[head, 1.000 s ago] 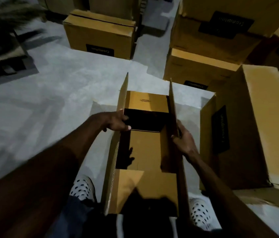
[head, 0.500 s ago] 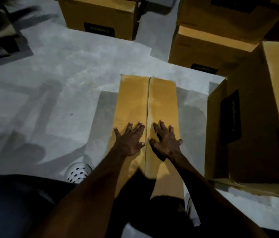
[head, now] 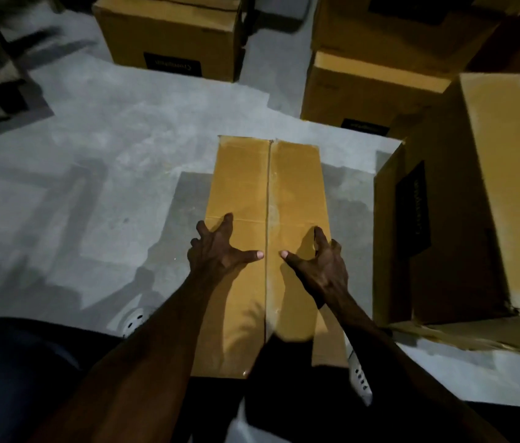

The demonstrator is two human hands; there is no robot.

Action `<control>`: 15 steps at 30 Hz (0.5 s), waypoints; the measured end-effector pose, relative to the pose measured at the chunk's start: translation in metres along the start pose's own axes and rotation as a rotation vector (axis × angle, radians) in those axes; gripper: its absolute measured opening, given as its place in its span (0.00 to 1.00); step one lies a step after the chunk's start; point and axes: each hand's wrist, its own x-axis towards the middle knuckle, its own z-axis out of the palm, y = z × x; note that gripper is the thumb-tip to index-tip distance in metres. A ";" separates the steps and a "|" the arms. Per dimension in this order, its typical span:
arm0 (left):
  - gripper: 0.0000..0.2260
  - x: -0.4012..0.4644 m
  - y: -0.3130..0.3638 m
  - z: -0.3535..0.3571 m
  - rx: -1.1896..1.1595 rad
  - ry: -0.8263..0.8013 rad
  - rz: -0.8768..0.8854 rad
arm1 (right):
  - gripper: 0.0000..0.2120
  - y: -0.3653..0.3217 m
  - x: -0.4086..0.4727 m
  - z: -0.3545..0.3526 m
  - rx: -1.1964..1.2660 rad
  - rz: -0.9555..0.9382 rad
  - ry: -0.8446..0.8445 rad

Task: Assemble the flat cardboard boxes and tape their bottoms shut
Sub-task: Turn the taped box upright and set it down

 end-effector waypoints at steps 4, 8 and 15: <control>0.50 -0.026 0.035 -0.053 0.076 0.090 0.079 | 0.47 -0.025 -0.014 -0.057 0.057 -0.071 0.084; 0.50 -0.063 0.081 -0.115 0.087 0.210 0.163 | 0.46 -0.056 -0.033 -0.138 0.101 -0.174 0.223; 0.48 -0.137 0.174 -0.203 0.012 0.347 0.345 | 0.46 -0.090 -0.078 -0.301 0.122 -0.332 0.342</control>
